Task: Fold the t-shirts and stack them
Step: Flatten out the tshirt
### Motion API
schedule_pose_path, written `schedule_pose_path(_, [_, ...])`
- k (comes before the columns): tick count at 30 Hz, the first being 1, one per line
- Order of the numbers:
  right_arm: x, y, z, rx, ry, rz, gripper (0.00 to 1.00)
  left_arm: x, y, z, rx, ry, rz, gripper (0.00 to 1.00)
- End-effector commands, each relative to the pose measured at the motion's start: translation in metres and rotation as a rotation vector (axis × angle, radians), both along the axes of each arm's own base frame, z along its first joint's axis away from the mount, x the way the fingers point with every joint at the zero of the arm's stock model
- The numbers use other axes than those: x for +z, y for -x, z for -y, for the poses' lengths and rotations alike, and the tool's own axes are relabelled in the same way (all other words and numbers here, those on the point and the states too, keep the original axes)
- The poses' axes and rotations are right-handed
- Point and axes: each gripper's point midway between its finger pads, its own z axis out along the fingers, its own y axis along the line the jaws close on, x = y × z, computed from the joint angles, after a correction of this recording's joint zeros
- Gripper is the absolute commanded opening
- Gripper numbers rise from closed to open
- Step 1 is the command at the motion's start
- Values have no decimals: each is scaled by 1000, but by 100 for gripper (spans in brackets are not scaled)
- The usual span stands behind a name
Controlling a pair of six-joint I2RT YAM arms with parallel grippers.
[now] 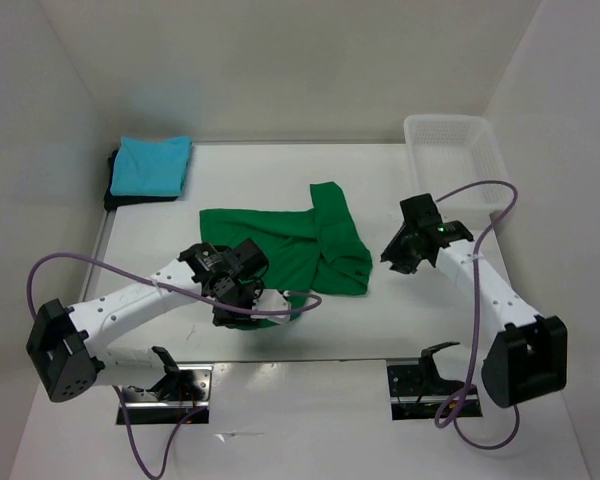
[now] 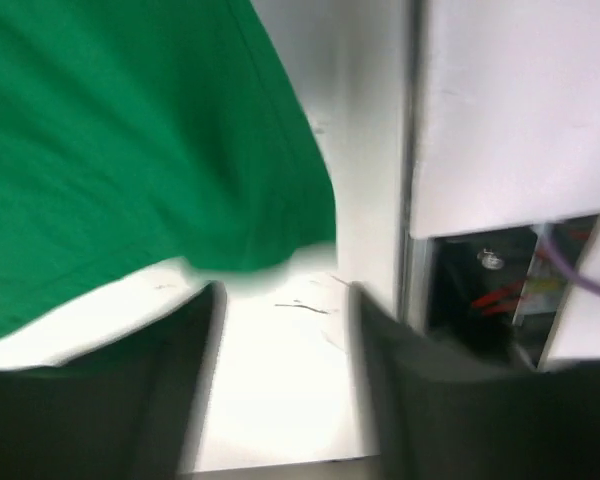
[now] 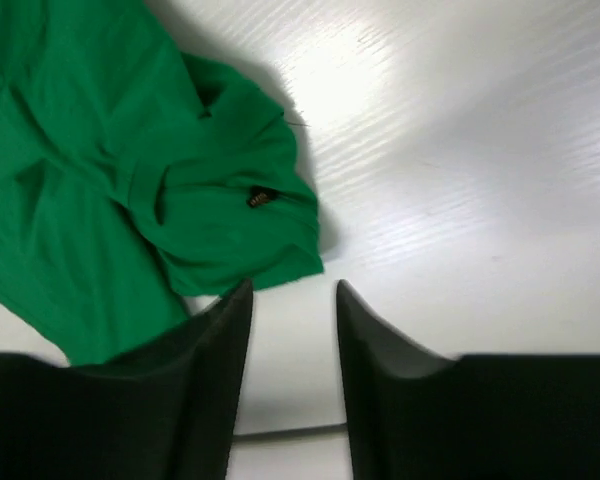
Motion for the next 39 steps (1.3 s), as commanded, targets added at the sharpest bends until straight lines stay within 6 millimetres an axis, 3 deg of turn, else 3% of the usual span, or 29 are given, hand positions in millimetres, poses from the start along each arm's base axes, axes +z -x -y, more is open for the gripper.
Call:
schedule_pose_path(1, [38,8,18,-61,40,67,48,19,34,-3,-75,14,-171,63])
schedule_pose_path(2, [54,-6,10,-24,4,149,56,22,32,0,-76,24,-162,94])
schedule_pose_path(3, [72,-15,-2,24,-35,206,65,30,22,-1,-53,43,-124,100])
schedule_pose_path(4, [76,-23,-9,64,-24,216,69,33,5,1,-30,64,-70,100])
schedule_pose_path(6, [76,-60,-18,94,83,195,77,51,-29,10,34,175,41,100])
schedule_pose_path(7, [75,-70,-35,153,124,185,79,53,-45,4,111,197,69,100])
schedule_pose_path(8, [102,-97,-46,188,156,252,81,56,-59,7,158,223,93,100])
schedule_pose_path(9, [76,-118,-54,219,214,186,83,54,-72,8,211,231,115,100])
schedule_pose_path(10, [75,-136,-55,227,249,193,84,59,-102,7,322,261,202,100])
schedule_pose_path(11, [104,-165,-65,259,256,277,85,48,-117,2,395,240,225,100])
schedule_pose_path(12, [72,-187,-72,287,296,215,87,55,-147,3,466,282,316,100])
schedule_pose_path(13, [67,-204,-75,299,322,206,88,53,-165,-4,542,280,353,100])
schedule_pose_path(14, [105,-235,-87,312,320,311,88,36,-186,-25,684,249,341,100])
schedule_pose_path(15, [43,-244,-89,354,373,153,88,44,-212,-32,755,300,374,100])
schedule_pose_path(16, [32,-255,-93,368,383,129,88,43,-229,-43,830,332,362,100])
schedule_pose_path(17, [81,-282,-104,337,384,283,88,25,-249,-68,991,368,275,100])
schedule_pose_path(18, [46,-293,-112,331,369,250,88,43,-274,-77,1053,435,284,100])
schedule_pose_path(19, [32,-299,-114,342,338,239,88,45,-287,-88,1120,469,259,100])
schedule_pose_path(20, [32,-305,-118,342,325,263,88,26,-301,-111,1239,480,195,100])
schedule_pose_path(21, [5,-311,-119,332,335,236,88,29,-313,-118,1269,523,185,100])
schedule_pose_path(22, [12,-317,-129,343,329,287,87,28,-323,-126,1300,533,190,100])
schedule_pose_path(23, [6,-321,-131,342,327,293,85,23,-336,-139,1333,538,197,100])
schedule_pose_path(26, [-24,-325,-148,366,326,290,85,9,-356,-152,1366,504,222,100])
schedule_pose_path(27, [-28,-325,-158,378,323,298,85,4,-359,-155,1373,491,222,100])
schedule_pose_path(31, [-84,-308,-167,432,365,194,85,-33,-360,-149,1376,463,130,100])
schedule_pose_path(33, [-100,-298,-163,440,402,141,85,-44,-353,-147,1379,449,92,100])
schedule_pose_path(37, [-117,-286,-161,450,460,90,85,-61,-345,-146,1386,430,65,100])
schedule_pose_path(39, [-117,-286,-161,450,460,90,79,-70,-343,-146,1389,421,53,100])
